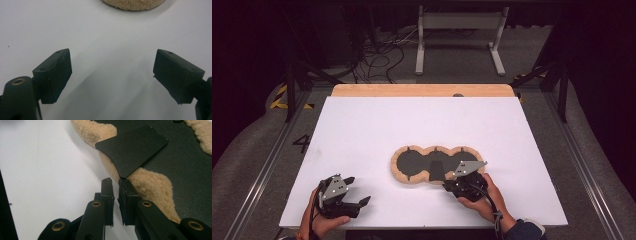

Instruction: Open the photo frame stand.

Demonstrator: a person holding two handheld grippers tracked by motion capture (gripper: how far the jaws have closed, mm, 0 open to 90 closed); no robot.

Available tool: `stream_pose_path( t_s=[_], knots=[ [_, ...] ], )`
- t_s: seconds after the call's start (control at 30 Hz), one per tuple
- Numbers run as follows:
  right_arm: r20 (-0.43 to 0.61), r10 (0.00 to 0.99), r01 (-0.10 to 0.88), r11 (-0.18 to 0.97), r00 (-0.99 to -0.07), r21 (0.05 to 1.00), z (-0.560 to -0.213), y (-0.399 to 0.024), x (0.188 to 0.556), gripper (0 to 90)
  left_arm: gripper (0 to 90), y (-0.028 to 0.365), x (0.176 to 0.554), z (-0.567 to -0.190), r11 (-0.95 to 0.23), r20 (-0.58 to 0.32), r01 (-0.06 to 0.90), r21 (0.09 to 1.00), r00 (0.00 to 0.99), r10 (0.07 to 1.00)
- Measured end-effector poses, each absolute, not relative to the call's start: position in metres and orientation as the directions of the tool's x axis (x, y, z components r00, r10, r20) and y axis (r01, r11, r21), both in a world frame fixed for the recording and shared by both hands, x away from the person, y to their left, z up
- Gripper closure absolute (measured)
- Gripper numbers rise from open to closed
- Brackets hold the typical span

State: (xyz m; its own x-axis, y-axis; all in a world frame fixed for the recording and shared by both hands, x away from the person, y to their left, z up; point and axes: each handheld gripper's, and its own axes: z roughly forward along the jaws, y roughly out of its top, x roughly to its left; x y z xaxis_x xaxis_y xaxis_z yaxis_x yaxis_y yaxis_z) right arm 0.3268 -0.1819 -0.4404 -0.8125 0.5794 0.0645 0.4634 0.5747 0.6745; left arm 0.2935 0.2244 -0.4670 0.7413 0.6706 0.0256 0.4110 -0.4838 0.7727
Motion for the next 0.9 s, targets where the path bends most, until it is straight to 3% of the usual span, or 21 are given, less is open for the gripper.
stream_pose_path(
  t_s=[0.23,0.4,0.6,0.63,0.9],
  knots=[
    [0.181,0.588,0.524,0.487,-0.788,0.699,-0.440,-0.190,0.334,78.9,15.8,0.223,0.294,-0.468,-0.489,0.029,0.415,0.768,0.739,0.673],
    [0.339,0.558,0.603,0.399,-0.757,0.691,-0.442,-0.196,0.344,65.6,15.4,0.220,0.294,-0.468,-0.493,0.031,0.410,0.767,0.744,0.668],
    [0.461,0.523,0.670,0.331,-0.717,0.665,-0.445,-0.199,0.351,57.2,15.4,0.214,0.294,-0.468,-0.510,0.050,0.397,0.763,0.750,0.659],
    [0.532,0.509,0.714,0.273,-0.676,0.645,-0.447,-0.202,0.354,54.8,15.4,0.213,0.294,-0.468,-0.517,0.057,0.390,0.762,0.754,0.654],
    [0.637,0.493,0.780,0.156,-0.593,0.606,-0.448,-0.204,0.366,49.5,15.2,0.206,0.295,-0.470,-0.533,0.067,0.386,0.753,0.761,0.645]
  ],
)
